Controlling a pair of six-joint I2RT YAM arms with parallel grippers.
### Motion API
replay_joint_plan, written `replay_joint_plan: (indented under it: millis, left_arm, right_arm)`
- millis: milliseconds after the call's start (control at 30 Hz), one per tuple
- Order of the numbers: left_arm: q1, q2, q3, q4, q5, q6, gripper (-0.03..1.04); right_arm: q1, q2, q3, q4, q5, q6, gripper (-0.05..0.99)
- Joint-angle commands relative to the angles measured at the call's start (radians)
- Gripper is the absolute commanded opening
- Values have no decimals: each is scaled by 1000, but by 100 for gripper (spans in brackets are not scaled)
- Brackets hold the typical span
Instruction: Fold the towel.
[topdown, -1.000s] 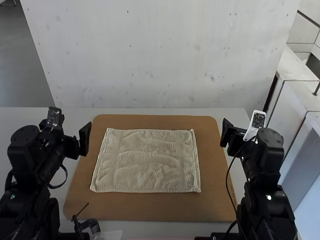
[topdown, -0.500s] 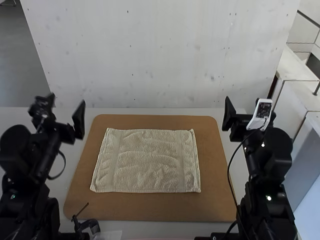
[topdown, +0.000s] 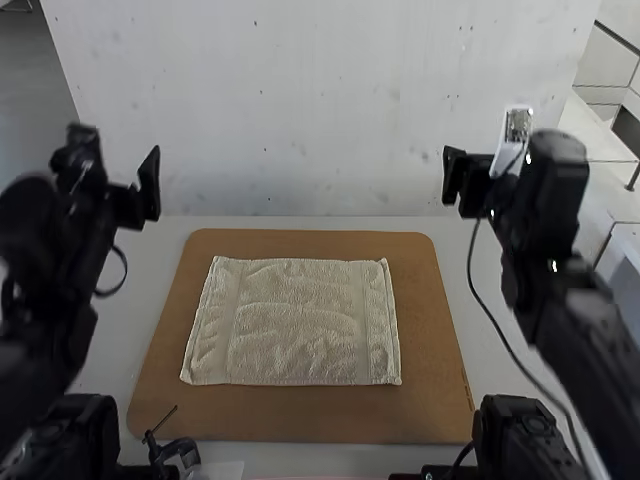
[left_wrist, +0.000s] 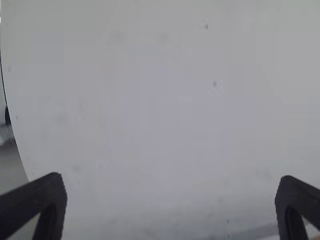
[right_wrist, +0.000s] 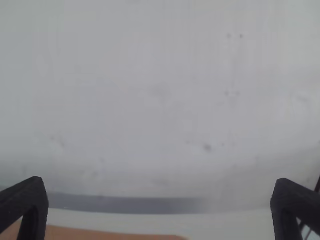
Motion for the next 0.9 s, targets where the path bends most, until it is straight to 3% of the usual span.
replay_joint_plan:
  millis: [0,100,200,267,367,467,567,667,867]
  left_arm:
    - [0,274,156,-97,29,36,93]
    - [-2,503,252,-152,18,85,93]
    - [-22,603,306,-207,19,82,94]
    - [-48,652,320,-212,-7,82,94]
    - [-54,727,367,-296,-5,82,94]
    - [-54,801,407,-359,7,82,94]
    - [-52,851,416,-359,21,105,94]
    - [-52,905,421,-359,59,121,94]
    - [-57,982,438,-359,55,118,94]
  right_arm:
    - [-8,189,94,-38,-51,26,96]
    - [-20,360,148,-64,-103,26,96]
    - [-31,492,186,-66,-115,28,96]
    - [-35,570,213,-89,-143,28,96]
    - [-66,687,279,-164,-209,40,96]
    - [-77,768,325,-209,-238,51,96]
    - [-84,834,348,-221,-239,40,96]
    - [-77,893,358,-228,-238,-42,96]
    - [-47,968,385,-238,-215,-37,96]
